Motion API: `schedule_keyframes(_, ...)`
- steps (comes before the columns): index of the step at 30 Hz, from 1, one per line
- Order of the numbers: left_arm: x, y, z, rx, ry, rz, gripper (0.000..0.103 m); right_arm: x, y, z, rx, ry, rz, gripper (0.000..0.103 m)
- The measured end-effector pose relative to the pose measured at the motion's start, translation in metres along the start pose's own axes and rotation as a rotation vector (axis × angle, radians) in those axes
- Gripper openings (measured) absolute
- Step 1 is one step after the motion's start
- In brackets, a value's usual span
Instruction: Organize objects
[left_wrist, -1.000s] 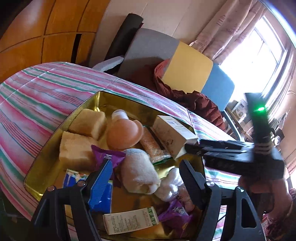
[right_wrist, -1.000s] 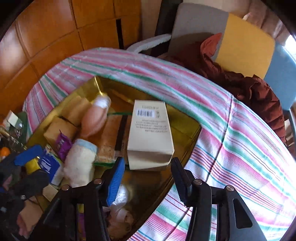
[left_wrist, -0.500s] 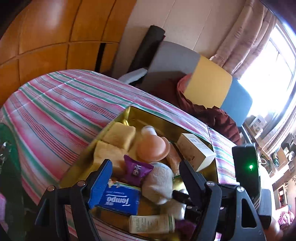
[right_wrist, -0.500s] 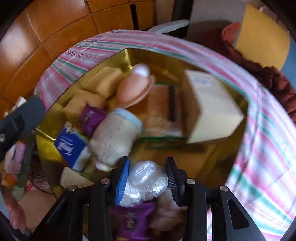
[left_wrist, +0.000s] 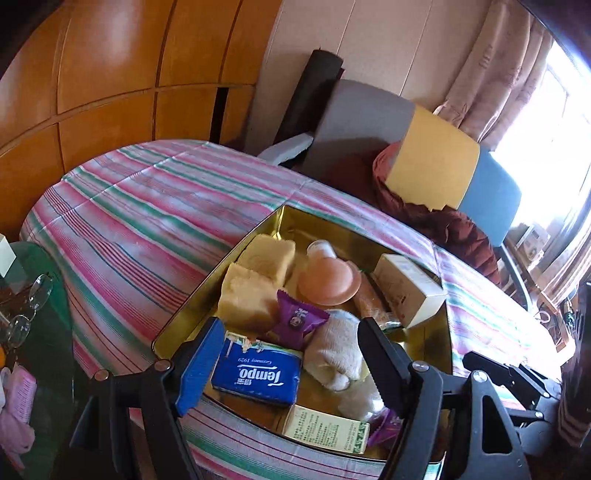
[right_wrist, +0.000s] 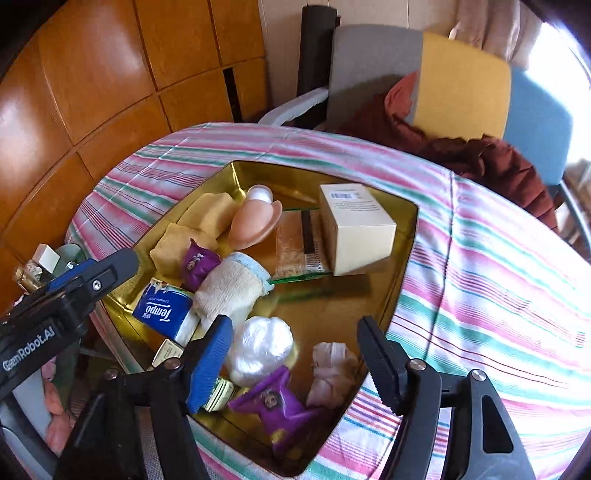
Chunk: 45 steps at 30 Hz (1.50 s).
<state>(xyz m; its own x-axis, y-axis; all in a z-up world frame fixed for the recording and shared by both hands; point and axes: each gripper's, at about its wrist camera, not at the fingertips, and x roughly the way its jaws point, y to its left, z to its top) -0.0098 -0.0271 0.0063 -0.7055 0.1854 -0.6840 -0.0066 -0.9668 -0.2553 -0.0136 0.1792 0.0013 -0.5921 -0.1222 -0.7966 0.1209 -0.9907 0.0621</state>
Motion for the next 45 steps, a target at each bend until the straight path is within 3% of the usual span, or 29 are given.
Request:
schedule_keyframes(16, -0.022, -0.015, -0.001, 0.084, -0.046, 0.166, 0.076, -0.029, 0.005, -0.002, 0.058, -0.122, -0.071, 0.102)
schedule_keyframes(24, -0.019, -0.016, 0.000, 0.117, 0.003, 0.257, 0.076, -0.028, 0.008, 0.000, 0.084, -0.131, -0.098, 0.103)
schedule_keyframes(39, -0.009, -0.022, -0.010, 0.142, 0.083, 0.214, 0.072, -0.018, -0.002, -0.004, 0.144, -0.098, -0.148, 0.103)
schedule_keyframes(45, -0.010, -0.026, -0.011, 0.155, 0.063, 0.222, 0.069, -0.017, -0.009, -0.005, 0.172, -0.096, -0.153, 0.103)
